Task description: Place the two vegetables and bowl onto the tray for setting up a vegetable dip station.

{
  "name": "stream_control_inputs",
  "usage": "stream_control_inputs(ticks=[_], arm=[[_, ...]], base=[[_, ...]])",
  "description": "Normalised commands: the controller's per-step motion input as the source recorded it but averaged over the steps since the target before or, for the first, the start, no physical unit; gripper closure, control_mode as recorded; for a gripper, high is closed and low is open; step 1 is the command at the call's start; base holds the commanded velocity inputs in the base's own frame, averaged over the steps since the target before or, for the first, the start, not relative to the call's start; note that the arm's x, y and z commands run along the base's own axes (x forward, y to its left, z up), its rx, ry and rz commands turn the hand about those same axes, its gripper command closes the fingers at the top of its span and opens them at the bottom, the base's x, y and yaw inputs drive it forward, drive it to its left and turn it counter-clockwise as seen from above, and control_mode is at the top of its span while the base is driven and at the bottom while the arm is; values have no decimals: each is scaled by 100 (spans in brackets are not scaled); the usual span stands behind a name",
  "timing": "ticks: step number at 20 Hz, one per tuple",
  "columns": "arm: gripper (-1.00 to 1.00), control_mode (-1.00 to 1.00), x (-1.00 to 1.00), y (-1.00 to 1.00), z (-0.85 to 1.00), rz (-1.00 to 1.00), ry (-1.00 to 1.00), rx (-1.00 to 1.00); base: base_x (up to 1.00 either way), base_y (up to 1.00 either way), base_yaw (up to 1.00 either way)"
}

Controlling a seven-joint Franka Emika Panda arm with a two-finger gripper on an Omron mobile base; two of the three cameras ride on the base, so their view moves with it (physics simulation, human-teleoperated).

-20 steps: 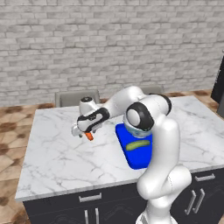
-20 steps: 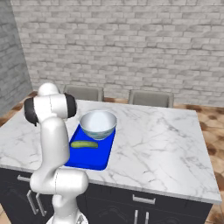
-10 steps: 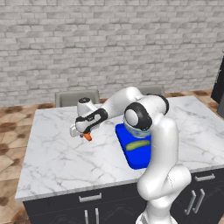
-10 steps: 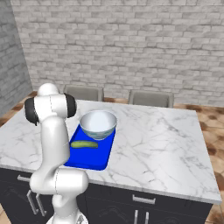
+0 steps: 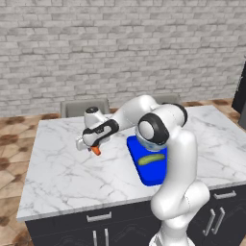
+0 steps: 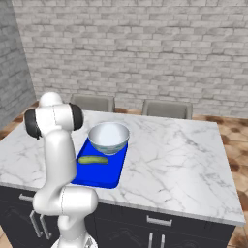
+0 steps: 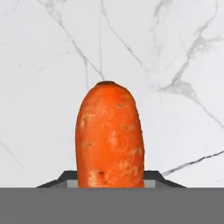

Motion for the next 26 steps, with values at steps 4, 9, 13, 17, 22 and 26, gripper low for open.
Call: stream_control_inputs(ticks=[4, 9, 13, 17, 22, 26], arm=[[100, -100, -32, -14, 47, -21, 0, 0], [100, -100, -30, -23, 31, -24, 0, 0], [100, -100, -15, -44, 9, -28, 2, 0], [100, -100, -13, -16, 5, -36, 4, 0], [100, -100, -6, -9, 6, -39, 11, 0], [100, -100, -8, -38, 41, -30, 3, 2]], base=[[0, 0, 0], [0, 0, 0], [0, 0, 0], [0, 0, 0], [0, 0, 0], [0, 0, 0]])
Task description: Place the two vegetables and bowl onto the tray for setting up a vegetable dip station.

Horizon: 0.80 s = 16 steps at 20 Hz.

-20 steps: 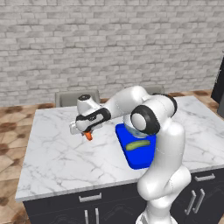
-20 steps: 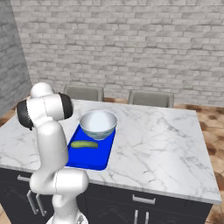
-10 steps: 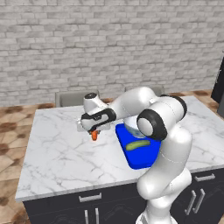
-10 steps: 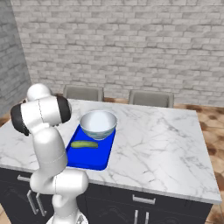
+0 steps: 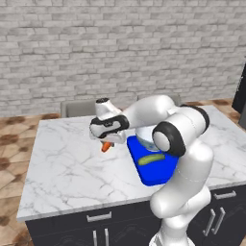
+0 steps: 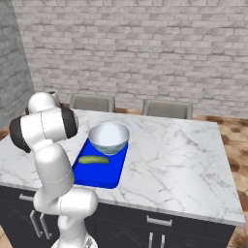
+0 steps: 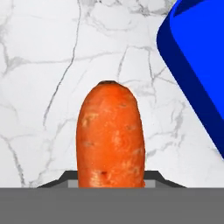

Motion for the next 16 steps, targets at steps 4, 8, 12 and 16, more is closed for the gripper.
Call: stream_control_inputs(ticks=[4, 8, 12, 16], arm=[[100, -100, -18, -53, 26, -15, -9, 13], [100, -100, -37, -54, 3, -11, -12, 10], [100, -100, -50, -40, 0, -14, -14, 3], [100, -100, -56, -34, 1, -17, -11, 1]], base=[[0, 0, 0], [0, 0, 0], [0, 0, 0], [0, 0, 0]])
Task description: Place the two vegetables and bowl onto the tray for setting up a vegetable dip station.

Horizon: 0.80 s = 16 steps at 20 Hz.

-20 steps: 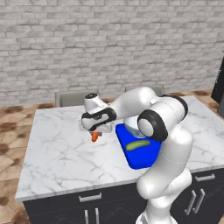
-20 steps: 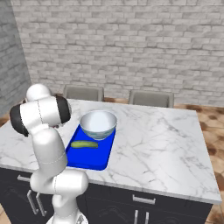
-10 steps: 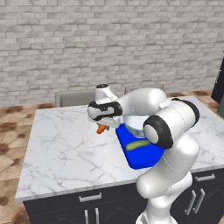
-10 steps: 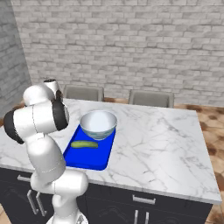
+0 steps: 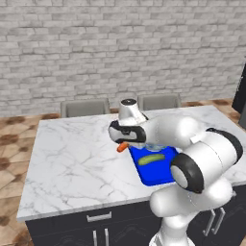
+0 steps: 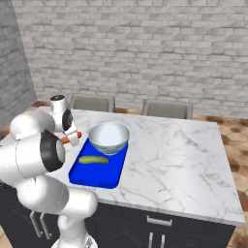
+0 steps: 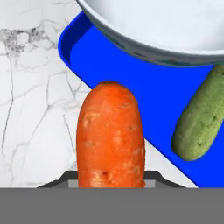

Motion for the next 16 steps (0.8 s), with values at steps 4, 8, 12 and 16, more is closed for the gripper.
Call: stream_control_inputs(ticks=[4, 8, 12, 16], arm=[[100, -100, -56, -38, 2, -16, -10, 0], [100, -100, -51, -36, 0, -21, -6, 0], [100, -100, -50, -41, 0, -21, -3, 0], [100, -100, -48, -44, 0, -20, -5, 0]], base=[[0, 0, 0], [0, 0, 0], [0, 0, 0], [0, 0, 0]])
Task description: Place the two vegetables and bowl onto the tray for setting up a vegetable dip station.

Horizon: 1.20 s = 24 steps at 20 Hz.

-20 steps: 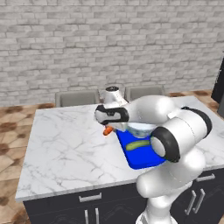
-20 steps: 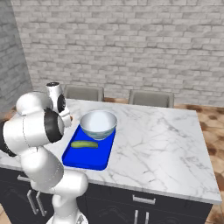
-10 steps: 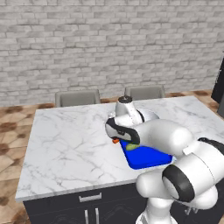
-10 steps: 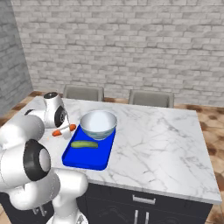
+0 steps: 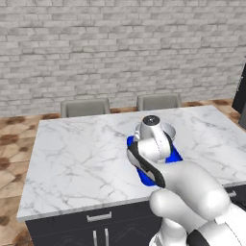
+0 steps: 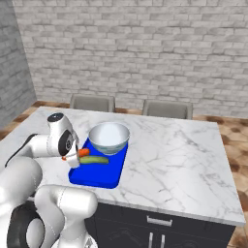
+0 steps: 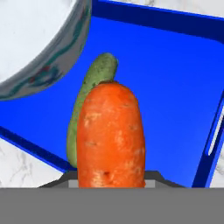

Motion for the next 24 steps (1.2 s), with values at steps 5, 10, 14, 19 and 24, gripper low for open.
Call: stream_control_inputs(ticks=[5, 10, 14, 19, 24], arm=[[100, -100, -38, -53, -3, -19, -4, 0], [100, -100, -23, -46, -12, -14, -5, 3], [100, -100, -21, -32, -15, -10, -5, 5], [100, -100, -25, -15, -31, -8, 0, 1], [100, -100, -2, 0, -43, 0, 0, 0]], base=[[0, 0, 0], [0, 0, 0], [0, 0, 0], [0, 0, 0], [0, 0, 0]])
